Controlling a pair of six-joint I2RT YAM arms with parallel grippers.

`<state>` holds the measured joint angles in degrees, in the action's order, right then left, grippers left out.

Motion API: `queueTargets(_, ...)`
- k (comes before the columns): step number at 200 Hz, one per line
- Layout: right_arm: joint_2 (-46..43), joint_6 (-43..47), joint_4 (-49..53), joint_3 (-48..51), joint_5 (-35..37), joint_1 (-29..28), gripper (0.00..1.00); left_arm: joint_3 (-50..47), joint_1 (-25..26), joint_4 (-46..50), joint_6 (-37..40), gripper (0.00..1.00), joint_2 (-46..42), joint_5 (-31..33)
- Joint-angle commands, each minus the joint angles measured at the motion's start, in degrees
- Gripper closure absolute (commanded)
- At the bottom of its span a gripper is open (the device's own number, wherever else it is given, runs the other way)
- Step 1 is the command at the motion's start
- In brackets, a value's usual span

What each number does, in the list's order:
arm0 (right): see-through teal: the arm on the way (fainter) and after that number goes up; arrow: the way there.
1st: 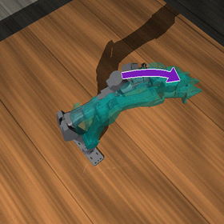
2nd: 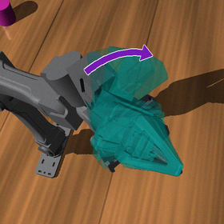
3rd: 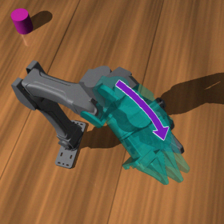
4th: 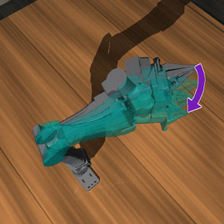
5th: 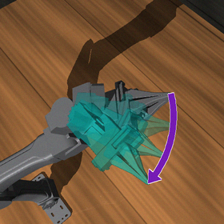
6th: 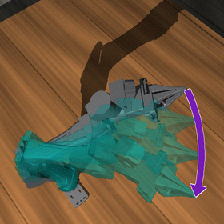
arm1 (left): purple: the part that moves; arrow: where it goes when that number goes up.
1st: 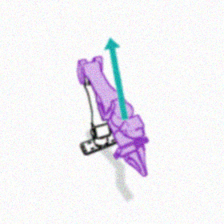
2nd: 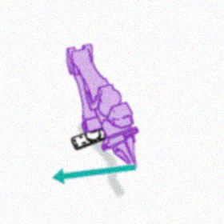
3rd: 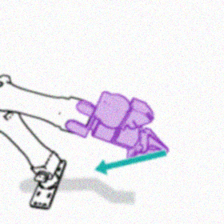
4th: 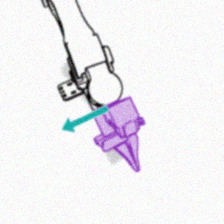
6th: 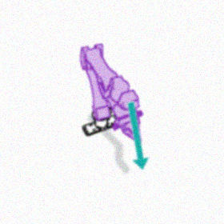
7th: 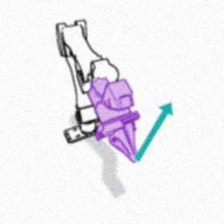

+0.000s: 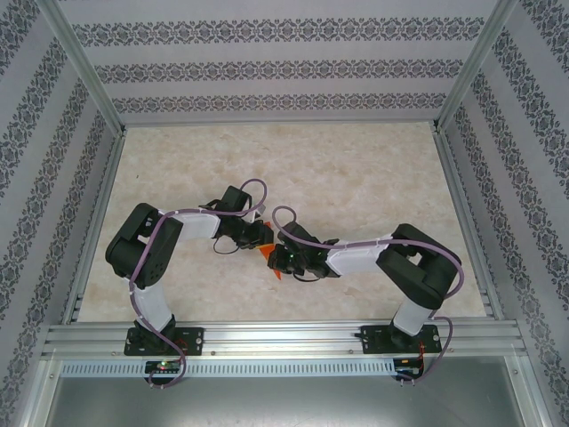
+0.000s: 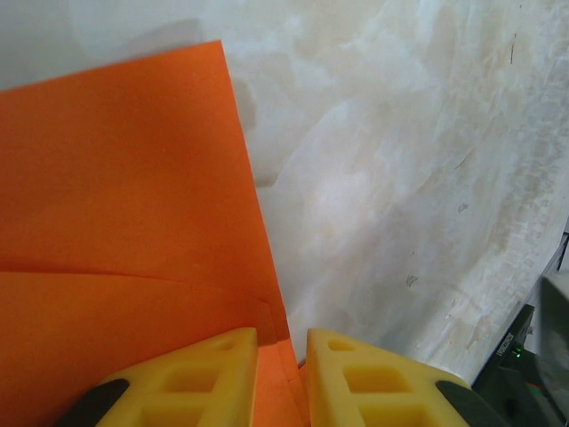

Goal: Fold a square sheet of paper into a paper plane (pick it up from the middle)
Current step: Fold the wing for the fifth time at the center of the table.

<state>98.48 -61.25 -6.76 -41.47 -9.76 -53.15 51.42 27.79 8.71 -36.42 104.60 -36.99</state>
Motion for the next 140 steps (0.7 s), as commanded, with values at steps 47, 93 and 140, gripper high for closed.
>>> queueTargets(47, -1.33, -3.9, -0.21, 9.02, -0.08, -0.73, 0.95, 0.61, -0.02, 2.81, 0.94, 0.76, 2.25, 4.76)
queueTargets(93, -4.58, -0.32, 1.91, 8.9, -3.93, -1.87, 0.92, 0.98, 0.03, 3.24, 0.57, 0.76, 3.12, 5.34)
queueTargets(140, -7.1, -1.14, 3.22, 12.11, -3.94, -2.3, 0.92, 1.0, 0.05, 3.6, 0.65, 0.76, 3.28, 5.39)
